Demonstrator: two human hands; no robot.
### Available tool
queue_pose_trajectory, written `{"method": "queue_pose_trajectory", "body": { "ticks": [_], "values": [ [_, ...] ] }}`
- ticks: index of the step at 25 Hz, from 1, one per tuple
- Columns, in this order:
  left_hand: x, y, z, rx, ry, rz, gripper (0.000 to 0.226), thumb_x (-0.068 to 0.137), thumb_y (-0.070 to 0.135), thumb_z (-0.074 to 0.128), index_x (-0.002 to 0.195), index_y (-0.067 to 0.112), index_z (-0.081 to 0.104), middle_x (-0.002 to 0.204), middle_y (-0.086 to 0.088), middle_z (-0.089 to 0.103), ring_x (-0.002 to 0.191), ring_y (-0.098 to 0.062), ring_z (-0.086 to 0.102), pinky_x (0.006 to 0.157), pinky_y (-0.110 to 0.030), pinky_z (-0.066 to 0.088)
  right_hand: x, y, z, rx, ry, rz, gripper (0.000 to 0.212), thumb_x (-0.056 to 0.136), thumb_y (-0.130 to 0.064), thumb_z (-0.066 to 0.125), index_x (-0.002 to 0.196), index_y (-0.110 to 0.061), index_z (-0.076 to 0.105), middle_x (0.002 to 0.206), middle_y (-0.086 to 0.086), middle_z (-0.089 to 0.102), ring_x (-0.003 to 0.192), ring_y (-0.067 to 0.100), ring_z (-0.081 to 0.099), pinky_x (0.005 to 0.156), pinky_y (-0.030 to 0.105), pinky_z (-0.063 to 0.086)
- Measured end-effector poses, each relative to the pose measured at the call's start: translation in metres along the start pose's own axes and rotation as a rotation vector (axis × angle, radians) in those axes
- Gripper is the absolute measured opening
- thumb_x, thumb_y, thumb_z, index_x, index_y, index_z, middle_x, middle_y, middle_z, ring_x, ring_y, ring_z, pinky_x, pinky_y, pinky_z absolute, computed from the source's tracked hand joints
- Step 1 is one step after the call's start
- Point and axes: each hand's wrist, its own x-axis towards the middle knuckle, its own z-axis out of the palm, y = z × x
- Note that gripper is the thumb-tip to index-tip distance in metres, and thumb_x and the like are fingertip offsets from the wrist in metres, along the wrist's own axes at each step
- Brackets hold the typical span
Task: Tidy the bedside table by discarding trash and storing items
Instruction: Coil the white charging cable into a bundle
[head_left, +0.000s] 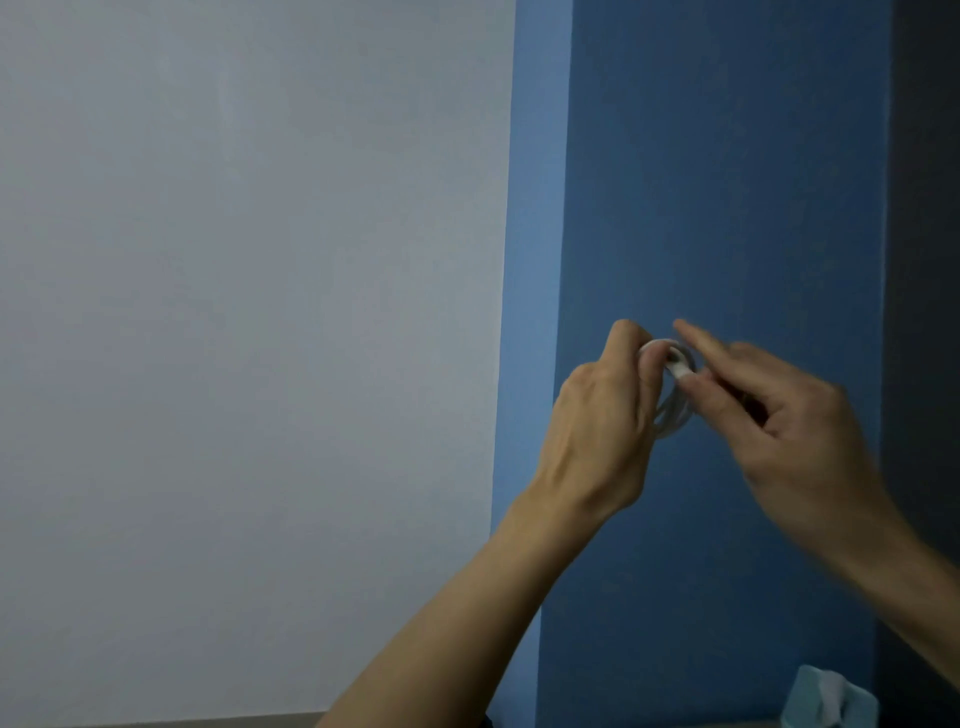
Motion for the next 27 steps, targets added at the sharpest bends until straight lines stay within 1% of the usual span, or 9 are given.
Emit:
{"method": "queue_pose_trajectory", "body": {
  "ticks": [3,6,9,12,15,17,20,22,27],
  "values": [
    [0.000,0.001,0.001,-0.070,0.013,-0.008,0.030,0.099,0.037,0.027,0.086,0.015,0.042,0.063,0.007,0.045,0.057,-0.016,0.042,0.057,-0.038,0.038,0.008,-0.009,-0.003,0.063,0.060,0.114,0.053,0.075,-0.038,0.068,0.125,-0.031,0.053,0.073,-0.006,0.062,0.062,0.010,0.058,0.068,0.011,0.047],
    [0.000,-0.001,0.002,-0.115,0.001,0.012,0.025,0.100,0.034,0.029,0.085,0.018,0.041,0.061,0.009,0.044,0.055,-0.011,0.038,0.056,-0.033,0.036,0.015,-0.009,-0.006,0.183,-0.057,0.275,0.037,0.060,-0.049,0.075,0.095,-0.040,0.067,0.064,-0.012,0.058,0.048,0.009,0.049,0.050,0.019,0.045],
    [-0.003,-0.007,0.000,-0.100,-0.077,-0.004,0.022,0.100,0.035,0.032,0.086,0.019,0.041,0.063,0.010,0.048,0.056,-0.008,0.041,0.055,-0.027,0.035,0.021,-0.008,-0.009,0.324,-0.228,0.404,0.010,0.073,-0.018,0.070,0.073,-0.027,0.073,0.050,-0.009,0.056,0.043,0.006,0.039,0.040,0.013,0.033],
    [-0.005,-0.011,-0.002,-0.155,-0.171,-0.055,0.022,0.097,0.036,0.037,0.090,0.016,0.042,0.073,0.009,0.055,0.064,-0.009,0.048,0.060,-0.028,0.040,0.024,-0.007,-0.016,0.161,-0.307,0.366,0.003,0.071,-0.022,0.073,0.073,-0.023,0.074,0.068,-0.004,0.072,0.059,0.004,0.060,0.054,0.014,0.044],
    [-0.004,-0.011,-0.002,-0.248,-0.188,-0.136,0.020,0.095,0.031,0.042,0.096,0.011,0.041,0.075,0.005,0.055,0.064,-0.011,0.048,0.062,-0.032,0.042,0.028,-0.005,-0.018,0.106,-0.392,0.367,0.027,0.059,-0.038,0.077,0.074,-0.016,0.073,0.077,0.008,0.073,0.067,0.008,0.062,0.063,0.022,0.046],
    [-0.003,-0.010,-0.003,-0.295,-0.185,-0.157,0.010,0.094,0.022,0.039,0.096,0.013,0.039,0.072,-0.001,0.057,0.061,-0.014,0.048,0.057,-0.030,0.040,0.030,-0.004,-0.018,0.102,-0.458,0.371,0.048,0.052,-0.048,0.076,0.077,-0.008,0.070,0.068,0.009,0.071,0.059,0.007,0.059,0.058,0.022,0.046],
    [-0.004,-0.011,-0.005,-0.198,-0.183,-0.085,0.004,0.094,0.017,0.035,0.091,0.020,0.033,0.072,-0.007,0.056,0.060,-0.018,0.046,0.056,-0.034,0.040,0.030,-0.006,-0.013,0.223,-0.457,0.454,0.010,0.080,-0.010,0.063,0.073,-0.004,0.062,0.045,0.001,0.054,0.039,0.005,0.048,0.037,0.016,0.036],
    [-0.007,-0.012,-0.006,-0.124,-0.184,-0.051,0.009,0.097,0.022,0.035,0.089,0.023,0.031,0.071,-0.007,0.055,0.060,-0.022,0.044,0.056,-0.039,0.042,0.028,-0.005,-0.008,0.280,-0.416,0.472,0.016,0.084,0.004,0.053,0.078,-0.008,0.061,0.042,-0.001,0.051,0.033,0.006,0.044,0.031,0.015,0.031],
    [-0.007,-0.012,-0.010,-0.081,-0.165,-0.059,0.008,0.101,0.022,0.035,0.093,0.018,0.033,0.068,0.004,0.050,0.056,-0.013,0.042,0.054,-0.033,0.036,0.024,-0.008,-0.004,0.546,-0.372,0.602,0.017,0.065,-0.013,0.068,0.082,-0.016,0.070,0.054,-0.006,0.054,0.038,0.003,0.041,0.034,0.012,0.031]
  ]
}}
